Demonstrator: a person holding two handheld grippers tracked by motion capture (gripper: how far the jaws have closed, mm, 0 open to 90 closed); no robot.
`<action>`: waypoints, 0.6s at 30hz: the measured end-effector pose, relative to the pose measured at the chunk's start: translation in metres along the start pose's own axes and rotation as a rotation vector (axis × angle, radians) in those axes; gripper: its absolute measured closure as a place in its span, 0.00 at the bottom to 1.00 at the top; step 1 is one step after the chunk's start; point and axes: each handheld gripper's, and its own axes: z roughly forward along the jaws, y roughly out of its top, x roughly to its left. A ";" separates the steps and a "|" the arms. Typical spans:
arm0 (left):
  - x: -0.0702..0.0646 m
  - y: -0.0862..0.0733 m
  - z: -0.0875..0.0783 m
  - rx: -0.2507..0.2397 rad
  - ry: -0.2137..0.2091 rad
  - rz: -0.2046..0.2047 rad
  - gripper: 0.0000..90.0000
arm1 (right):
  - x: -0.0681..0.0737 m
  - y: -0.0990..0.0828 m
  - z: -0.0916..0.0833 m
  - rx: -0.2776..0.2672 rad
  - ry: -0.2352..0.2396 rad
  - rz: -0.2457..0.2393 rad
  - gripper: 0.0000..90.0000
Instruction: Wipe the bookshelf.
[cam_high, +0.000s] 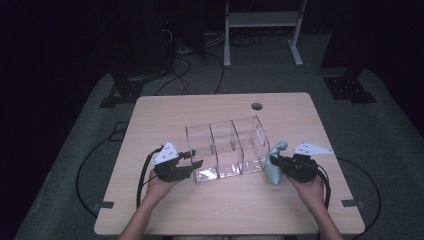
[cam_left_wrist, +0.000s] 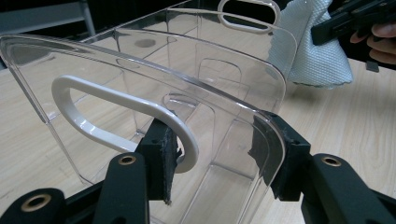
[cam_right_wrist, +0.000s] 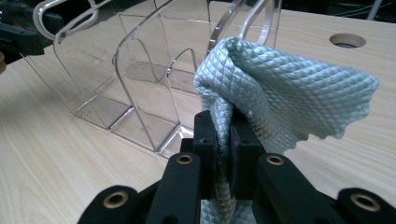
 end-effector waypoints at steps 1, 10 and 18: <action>-0.002 -0.001 -0.001 -0.005 0.003 -0.003 0.56 | 0.001 0.000 0.000 -0.004 0.008 0.007 0.92; -0.011 -0.006 -0.009 -0.019 0.014 -0.007 0.55 | 0.011 0.011 0.000 -0.034 0.035 -0.026 0.92; -0.014 -0.009 -0.011 -0.030 0.022 -0.010 0.54 | 0.004 -0.014 0.027 0.062 0.014 -0.002 0.92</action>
